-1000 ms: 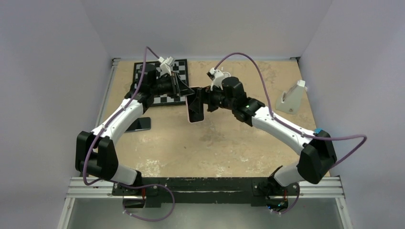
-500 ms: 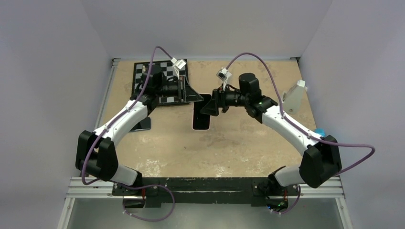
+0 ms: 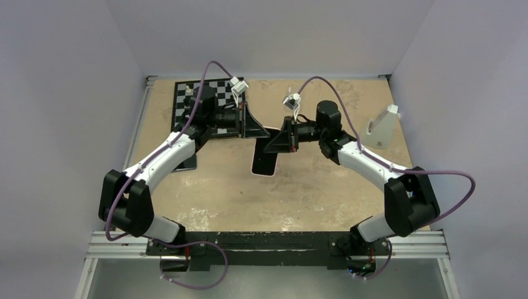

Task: Take the phone out of the phone case
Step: Pick up the phone at the center of the board, then remove the phone case from the phone.

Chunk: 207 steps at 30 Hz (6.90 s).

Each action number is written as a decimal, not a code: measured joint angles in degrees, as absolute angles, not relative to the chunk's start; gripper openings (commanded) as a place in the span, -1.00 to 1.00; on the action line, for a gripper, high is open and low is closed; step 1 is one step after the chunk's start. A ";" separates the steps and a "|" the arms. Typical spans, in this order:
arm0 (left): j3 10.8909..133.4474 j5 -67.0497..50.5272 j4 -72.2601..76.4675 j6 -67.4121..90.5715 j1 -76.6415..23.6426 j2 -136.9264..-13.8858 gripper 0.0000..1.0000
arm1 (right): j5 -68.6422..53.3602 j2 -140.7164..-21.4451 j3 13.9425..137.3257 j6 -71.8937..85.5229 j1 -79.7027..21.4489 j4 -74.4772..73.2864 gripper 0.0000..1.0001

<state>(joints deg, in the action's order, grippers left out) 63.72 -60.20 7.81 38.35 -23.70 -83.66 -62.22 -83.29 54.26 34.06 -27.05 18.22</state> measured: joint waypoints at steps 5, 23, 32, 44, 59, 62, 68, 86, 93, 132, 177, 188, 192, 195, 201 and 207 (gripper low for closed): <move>63.09 -61.78 10.46 39.22 -23.70 -83.24 -0.08 | -65.60 -84.03 51.92 40.27 -26.98 28.62 -1.00; 47.33 -30.44 -9.85 36.56 -23.70 -43.20 0.21 | -57.91 -82.11 45.32 56.01 -27.09 44.71 -1.00; 37.76 -36.58 -4.34 45.08 -23.73 -41.65 0.10 | -58.00 -82.08 45.32 65.12 -28.91 52.77 -1.00; 30.61 -43.24 11.22 54.08 -23.81 -42.39 -0.37 | -57.93 -85.76 43.99 75.99 -30.26 65.98 -1.00; 28.01 -48.90 20.05 58.00 -23.66 -43.75 -1.00 | -56.95 -88.03 43.81 80.12 -30.37 71.26 -1.00; 26.15 -51.81 27.64 59.79 -23.62 -45.12 -1.00 | -58.61 -88.79 44.31 81.23 -30.33 73.45 -1.00; 25.32 -59.07 50.13 68.88 -23.20 -52.62 -1.00 | -61.21 -89.54 46.76 86.65 -30.22 79.79 -1.00; 29.04 -72.34 68.99 76.01 -22.33 -56.88 -1.00 | -62.33 -96.92 53.80 105.86 -35.44 87.96 -1.00; 30.57 -73.73 62.85 70.67 -22.87 -54.28 -1.00 | -62.00 -96.88 54.81 107.39 -36.86 87.94 -1.00; 47.05 -62.67 -10.66 27.00 -24.99 -47.05 -1.00 | -56.21 -98.67 57.41 105.89 -39.53 86.85 -1.00; 35.73 -22.57 -3.88 39.75 -26.68 -40.18 -0.08 | -33.76 -97.97 51.64 90.59 -39.90 75.37 -1.00; 36.12 -37.63 -9.56 44.97 -23.83 -35.51 0.62 | -40.71 -90.56 43.57 88.25 -35.66 79.77 -1.00; 35.27 -40.91 -2.52 52.18 -23.97 -32.45 0.43 | -40.01 -87.79 42.85 85.95 -34.57 78.43 -1.00; 33.78 -41.54 5.28 58.85 -24.25 -31.16 0.27 | -39.68 -86.02 42.78 83.83 -34.54 75.18 -1.00; 31.99 -40.62 17.45 69.58 -25.93 -34.96 0.17 | -37.65 -83.79 42.78 80.31 -34.59 67.57 -1.00; 31.59 -40.45 20.80 72.25 -27.77 -39.18 0.16 | -35.70 -83.11 42.72 79.68 -34.59 64.51 -1.00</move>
